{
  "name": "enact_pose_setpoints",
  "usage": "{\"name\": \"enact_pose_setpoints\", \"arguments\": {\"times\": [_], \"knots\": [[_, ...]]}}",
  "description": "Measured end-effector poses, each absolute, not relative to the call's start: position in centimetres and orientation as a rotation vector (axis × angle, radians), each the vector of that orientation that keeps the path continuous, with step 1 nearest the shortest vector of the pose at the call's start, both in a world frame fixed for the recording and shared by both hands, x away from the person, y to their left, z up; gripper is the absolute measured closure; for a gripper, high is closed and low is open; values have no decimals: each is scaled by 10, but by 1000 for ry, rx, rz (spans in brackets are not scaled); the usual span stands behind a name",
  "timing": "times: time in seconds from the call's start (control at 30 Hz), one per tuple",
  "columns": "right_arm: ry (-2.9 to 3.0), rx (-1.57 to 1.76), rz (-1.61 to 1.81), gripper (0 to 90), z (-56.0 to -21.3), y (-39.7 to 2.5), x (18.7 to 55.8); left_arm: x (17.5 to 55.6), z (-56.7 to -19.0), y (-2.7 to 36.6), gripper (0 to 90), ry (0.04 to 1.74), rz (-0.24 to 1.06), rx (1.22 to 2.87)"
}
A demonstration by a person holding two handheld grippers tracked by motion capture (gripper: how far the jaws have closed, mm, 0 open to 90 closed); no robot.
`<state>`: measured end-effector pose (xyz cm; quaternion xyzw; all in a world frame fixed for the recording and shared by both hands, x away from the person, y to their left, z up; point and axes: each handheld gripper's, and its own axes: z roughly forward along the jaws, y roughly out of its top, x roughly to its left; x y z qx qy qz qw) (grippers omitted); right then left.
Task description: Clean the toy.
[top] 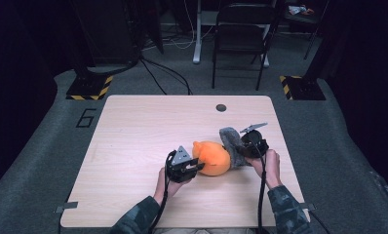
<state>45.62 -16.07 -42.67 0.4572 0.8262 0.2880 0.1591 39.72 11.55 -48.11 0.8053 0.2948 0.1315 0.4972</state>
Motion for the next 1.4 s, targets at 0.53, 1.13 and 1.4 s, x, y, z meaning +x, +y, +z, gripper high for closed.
{"name": "enact_pose_setpoints", "arguments": {"times": [0.53, 1.13, 1.4], "knots": [[2467, 1065, 1214, 782, -393, -102, 420, 396, -482, 114, 716, 718, 319, 1946], [2464, 1150, 927, 782, -417, -121, 438, 396, -482, 113, 715, 700, 325, 1964], [2466, 1250, 884, 782, -430, -139, 451, 397, -483, 114, 714, 708, 315, 1956]]}}
